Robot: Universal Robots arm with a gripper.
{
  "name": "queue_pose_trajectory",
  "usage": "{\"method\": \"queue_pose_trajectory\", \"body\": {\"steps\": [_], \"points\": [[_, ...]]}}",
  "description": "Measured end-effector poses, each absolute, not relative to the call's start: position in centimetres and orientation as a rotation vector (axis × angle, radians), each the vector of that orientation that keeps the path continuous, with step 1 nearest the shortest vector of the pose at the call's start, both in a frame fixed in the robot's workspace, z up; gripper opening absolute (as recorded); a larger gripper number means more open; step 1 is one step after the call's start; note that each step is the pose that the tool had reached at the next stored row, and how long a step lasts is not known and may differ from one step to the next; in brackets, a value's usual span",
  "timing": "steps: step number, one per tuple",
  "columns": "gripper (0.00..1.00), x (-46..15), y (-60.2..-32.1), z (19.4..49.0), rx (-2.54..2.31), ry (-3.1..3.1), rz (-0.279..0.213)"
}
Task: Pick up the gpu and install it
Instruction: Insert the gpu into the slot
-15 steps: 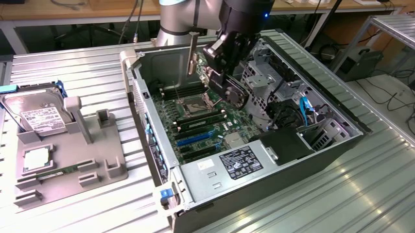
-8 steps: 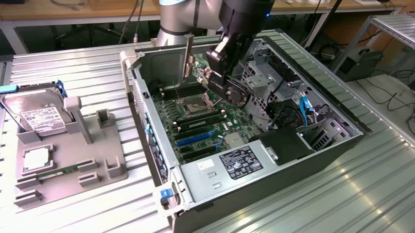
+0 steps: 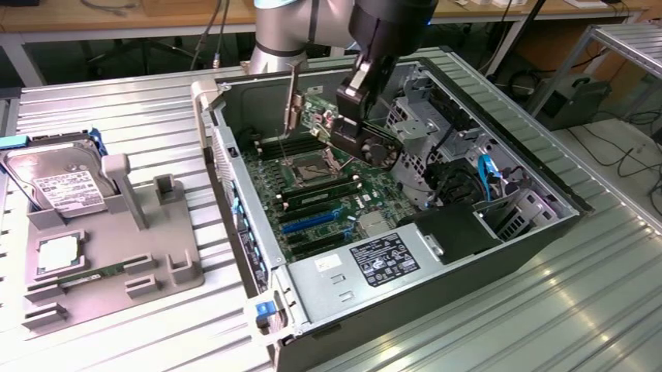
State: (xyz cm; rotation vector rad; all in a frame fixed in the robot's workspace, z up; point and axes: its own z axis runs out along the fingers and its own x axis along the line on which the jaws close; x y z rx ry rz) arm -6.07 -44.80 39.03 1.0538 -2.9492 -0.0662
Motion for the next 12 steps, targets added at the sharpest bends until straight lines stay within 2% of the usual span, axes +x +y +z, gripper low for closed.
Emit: {"method": "queue_pose_trajectory", "body": {"steps": [12], "points": [[0.26,-6.07,-44.8,38.77,1.422,-2.784,-0.064]]}}
